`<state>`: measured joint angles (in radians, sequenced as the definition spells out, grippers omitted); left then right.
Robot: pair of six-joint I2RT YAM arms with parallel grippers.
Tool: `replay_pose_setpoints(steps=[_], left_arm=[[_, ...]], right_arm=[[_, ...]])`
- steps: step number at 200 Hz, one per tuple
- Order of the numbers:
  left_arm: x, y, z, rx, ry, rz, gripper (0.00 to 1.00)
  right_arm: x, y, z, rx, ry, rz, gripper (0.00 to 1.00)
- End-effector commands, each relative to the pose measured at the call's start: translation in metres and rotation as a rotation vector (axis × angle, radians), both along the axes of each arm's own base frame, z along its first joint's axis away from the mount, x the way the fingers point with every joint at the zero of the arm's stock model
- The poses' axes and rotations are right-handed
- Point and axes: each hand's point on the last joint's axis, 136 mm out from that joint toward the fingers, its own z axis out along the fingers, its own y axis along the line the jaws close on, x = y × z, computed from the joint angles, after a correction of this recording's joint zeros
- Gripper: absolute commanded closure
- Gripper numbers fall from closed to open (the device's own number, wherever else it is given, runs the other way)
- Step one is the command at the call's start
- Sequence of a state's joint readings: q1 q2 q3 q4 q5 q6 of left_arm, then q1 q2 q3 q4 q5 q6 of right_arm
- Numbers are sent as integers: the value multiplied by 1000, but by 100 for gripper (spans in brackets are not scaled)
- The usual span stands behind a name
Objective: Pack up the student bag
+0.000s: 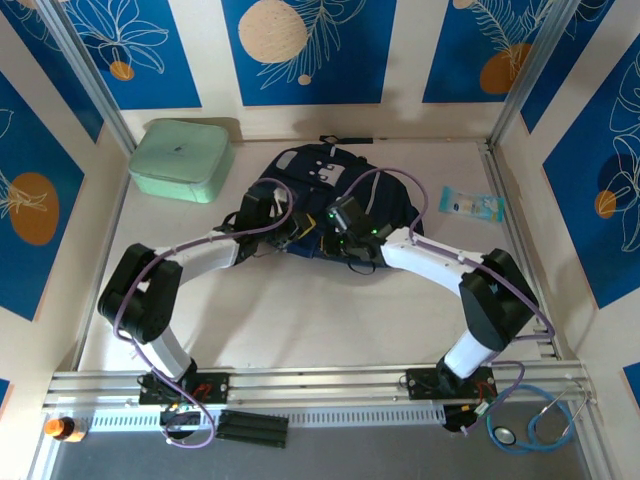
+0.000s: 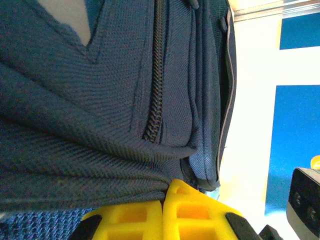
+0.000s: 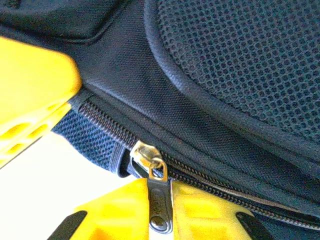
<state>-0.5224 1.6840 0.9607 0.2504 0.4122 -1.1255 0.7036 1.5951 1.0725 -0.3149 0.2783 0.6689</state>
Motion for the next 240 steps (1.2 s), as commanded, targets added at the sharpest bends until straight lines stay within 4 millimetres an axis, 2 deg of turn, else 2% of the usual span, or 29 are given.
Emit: replay_pose_setpoints(steps=[1, 29, 55, 61, 92, 124, 177, 221, 240], left_arm=[[7, -13, 23, -36, -81, -46, 100], [9, -12, 16, -24, -71, -42, 100], [9, -12, 13, -20, -66, -41, 100], [10, -12, 13, -20, -66, -40, 100], [13, -8, 13, -17, -70, -27, 100], [16, -2, 14, -1, -81, -16, 100], [20, 7, 12, 15, -86, -7, 100], [26, 18, 13, 31, -93, 8, 100], [25, 18, 12, 34, -91, 2, 100]], right_arm=[[-2, 5, 20, 40, -63, 103, 87], [-5, 8, 28, 78, -59, 141, 92], [-6, 8, 24, 105, -19, 140, 98], [-6, 6, 23, 102, -14, 130, 100], [-5, -8, 11, 59, 23, 74, 100], [-13, -22, -2, 1, 52, 57, 100], [-29, -60, -19, -76, 125, -35, 100], [-48, -109, -42, -155, 209, -163, 100], [-49, -113, -46, -115, 230, -166, 100]])
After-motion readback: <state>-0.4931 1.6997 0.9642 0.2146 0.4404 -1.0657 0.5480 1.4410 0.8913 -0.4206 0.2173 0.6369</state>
